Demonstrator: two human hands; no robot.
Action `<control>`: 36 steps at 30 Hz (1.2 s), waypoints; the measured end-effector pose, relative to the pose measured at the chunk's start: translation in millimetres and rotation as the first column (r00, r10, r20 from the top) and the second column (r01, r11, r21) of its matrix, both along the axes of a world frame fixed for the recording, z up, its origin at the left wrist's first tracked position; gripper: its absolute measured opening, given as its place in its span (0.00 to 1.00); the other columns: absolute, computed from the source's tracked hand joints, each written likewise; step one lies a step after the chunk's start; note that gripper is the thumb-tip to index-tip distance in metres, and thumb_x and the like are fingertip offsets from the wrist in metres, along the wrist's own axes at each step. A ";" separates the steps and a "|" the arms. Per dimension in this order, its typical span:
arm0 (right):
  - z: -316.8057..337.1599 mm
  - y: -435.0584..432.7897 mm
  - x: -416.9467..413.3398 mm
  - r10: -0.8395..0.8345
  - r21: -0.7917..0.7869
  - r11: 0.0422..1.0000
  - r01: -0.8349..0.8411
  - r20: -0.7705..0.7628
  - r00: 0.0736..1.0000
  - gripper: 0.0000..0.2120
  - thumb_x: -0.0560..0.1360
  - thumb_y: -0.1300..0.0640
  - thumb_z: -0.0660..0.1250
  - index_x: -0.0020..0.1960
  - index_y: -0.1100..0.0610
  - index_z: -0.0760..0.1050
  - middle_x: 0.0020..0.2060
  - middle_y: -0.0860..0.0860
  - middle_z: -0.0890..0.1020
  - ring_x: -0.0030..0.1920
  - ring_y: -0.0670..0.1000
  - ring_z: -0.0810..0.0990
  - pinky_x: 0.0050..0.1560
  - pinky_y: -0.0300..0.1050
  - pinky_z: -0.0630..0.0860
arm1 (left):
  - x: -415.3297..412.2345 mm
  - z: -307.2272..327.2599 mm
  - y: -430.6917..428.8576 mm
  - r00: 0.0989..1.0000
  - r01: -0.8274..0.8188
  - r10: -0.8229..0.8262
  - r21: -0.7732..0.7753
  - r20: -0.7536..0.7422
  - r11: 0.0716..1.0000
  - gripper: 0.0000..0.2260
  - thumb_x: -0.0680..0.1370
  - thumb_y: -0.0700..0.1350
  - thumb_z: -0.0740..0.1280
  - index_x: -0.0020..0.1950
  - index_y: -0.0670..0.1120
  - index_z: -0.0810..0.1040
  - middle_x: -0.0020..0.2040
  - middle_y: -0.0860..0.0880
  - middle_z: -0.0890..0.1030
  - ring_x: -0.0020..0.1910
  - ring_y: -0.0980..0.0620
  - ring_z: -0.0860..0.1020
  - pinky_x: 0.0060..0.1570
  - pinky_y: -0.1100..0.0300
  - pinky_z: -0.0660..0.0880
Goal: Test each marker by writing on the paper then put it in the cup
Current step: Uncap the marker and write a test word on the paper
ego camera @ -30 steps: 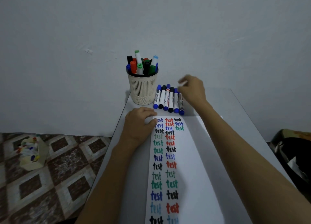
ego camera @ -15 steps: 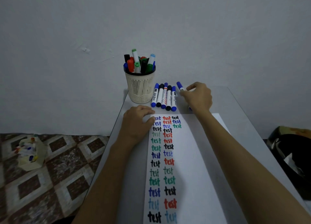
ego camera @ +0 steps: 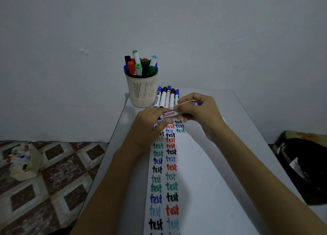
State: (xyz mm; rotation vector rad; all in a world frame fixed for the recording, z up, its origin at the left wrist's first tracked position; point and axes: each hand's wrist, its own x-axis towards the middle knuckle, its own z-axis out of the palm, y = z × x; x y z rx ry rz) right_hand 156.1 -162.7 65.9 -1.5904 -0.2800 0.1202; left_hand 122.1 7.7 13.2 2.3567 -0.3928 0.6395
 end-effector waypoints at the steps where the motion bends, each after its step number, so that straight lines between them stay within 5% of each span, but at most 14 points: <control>1: -2.2 2.3 -3.5 -0.026 0.109 0.994 0.029 -0.027 0.999 0.10 0.69 0.67 0.74 0.49 0.66 0.78 0.34 0.59 0.82 0.29 0.52 0.79 0.31 0.38 0.78 | -1.6 1.3 -3.3 0.999 0.009 -0.010 -0.015 -0.050 1.000 0.19 0.79 0.53 0.59 0.62 0.41 0.73 0.50 0.44 0.79 0.45 0.54 0.76 0.43 0.67 0.73; 3: -8.9 8.9 -10.7 -0.007 0.214 0.977 0.017 -0.047 0.999 0.12 0.71 0.64 0.73 0.50 0.68 0.75 0.33 0.59 0.81 0.27 0.51 0.77 0.27 0.38 0.76 | -3.5 2.3 -8.9 0.995 0.033 -0.037 -0.052 -0.087 0.998 0.17 0.80 0.50 0.56 0.60 0.41 0.73 0.46 0.44 0.79 0.40 0.53 0.77 0.38 0.72 0.70; 5: -15.9 14.2 -16.3 0.044 0.158 0.987 -0.041 -0.014 0.999 0.07 0.72 0.61 0.73 0.43 0.62 0.75 0.30 0.58 0.80 0.24 0.50 0.75 0.22 0.38 0.72 | -4.3 2.4 -12.0 0.994 0.076 -0.080 -0.059 -0.076 0.995 0.15 0.80 0.48 0.56 0.59 0.39 0.73 0.46 0.42 0.80 0.40 0.51 0.79 0.40 0.71 0.73; 10: -10.4 7.7 -12.4 0.183 0.213 0.959 -0.185 0.030 0.983 0.13 0.74 0.66 0.70 0.37 0.57 0.67 0.25 0.54 0.77 0.19 0.48 0.71 0.18 0.36 0.63 | -8.5 8.7 -17.6 0.985 0.136 -0.151 -0.154 -0.088 0.979 0.17 0.78 0.53 0.57 0.56 0.42 0.75 0.38 0.44 0.80 0.35 0.49 0.79 0.37 0.51 0.77; 17: -3.8 -5.2 -9.5 0.204 0.210 0.954 -0.214 0.067 0.977 0.12 0.73 0.69 0.69 0.39 0.60 0.67 0.28 0.57 0.79 0.21 0.51 0.73 0.20 0.38 0.67 | -9.4 11.2 -21.0 0.991 0.128 -0.130 -0.116 -0.017 0.985 0.21 0.77 0.57 0.56 0.62 0.45 0.74 0.32 0.54 0.78 0.30 0.56 0.79 0.31 0.57 0.77; 21: -12.5 -2.1 -5.7 0.102 0.361 0.928 -0.096 0.002 0.995 0.10 0.75 0.70 0.65 0.38 0.60 0.67 0.28 0.58 0.79 0.23 0.51 0.75 0.21 0.38 0.71 | -7.3 8.0 -11.9 0.992 0.090 -0.095 -0.062 -0.083 0.994 0.20 0.77 0.61 0.53 0.56 0.49 0.74 0.36 0.53 0.77 0.34 0.57 0.79 0.34 0.59 0.76; 24: -19.9 -6.1 -1.7 0.045 0.453 0.891 -0.002 -0.084 0.995 0.07 0.76 0.69 0.63 0.41 0.61 0.70 0.34 0.58 0.82 0.30 0.53 0.81 0.27 0.42 0.78 | -1.0 0.7 5.2 0.989 0.017 -0.029 -0.080 -0.142 0.997 0.16 0.76 0.52 0.56 0.60 0.49 0.73 0.45 0.52 0.76 0.46 0.55 0.76 0.47 0.55 0.75; 27: -31.8 -7.2 -1.5 0.106 0.423 0.905 -0.040 -0.134 0.985 0.09 0.73 0.72 0.66 0.39 0.61 0.70 0.35 0.58 0.83 0.32 0.54 0.82 0.24 0.42 0.77 | 2.8 -7.9 12.6 0.989 -0.016 0.015 -0.002 -0.146 1.000 0.22 0.70 0.42 0.56 0.64 0.46 0.72 0.50 0.51 0.76 0.53 0.52 0.73 0.54 0.48 0.72; 30: -39.3 -3.4 -2.8 0.044 0.265 0.964 -0.020 -0.083 0.996 0.14 0.71 0.72 0.70 0.35 0.60 0.67 0.27 0.58 0.77 0.24 0.54 0.77 0.20 0.39 0.68 | 3.3 -12.5 11.9 0.988 -0.022 0.026 0.025 -0.152 0.999 0.25 0.69 0.41 0.56 0.67 0.46 0.70 0.55 0.49 0.77 0.55 0.51 0.72 0.56 0.46 0.71; 36: -44.1 -0.4 -1.4 -0.053 0.159 0.985 0.058 -0.039 0.998 0.18 0.70 0.77 0.64 0.33 0.59 0.63 0.23 0.51 0.72 0.23 0.47 0.72 0.22 0.38 0.66 | 7.7 -16.5 14.5 0.987 -0.021 0.022 0.010 -0.157 1.000 0.25 0.69 0.41 0.57 0.67 0.46 0.70 0.57 0.49 0.76 0.56 0.51 0.73 0.56 0.44 0.71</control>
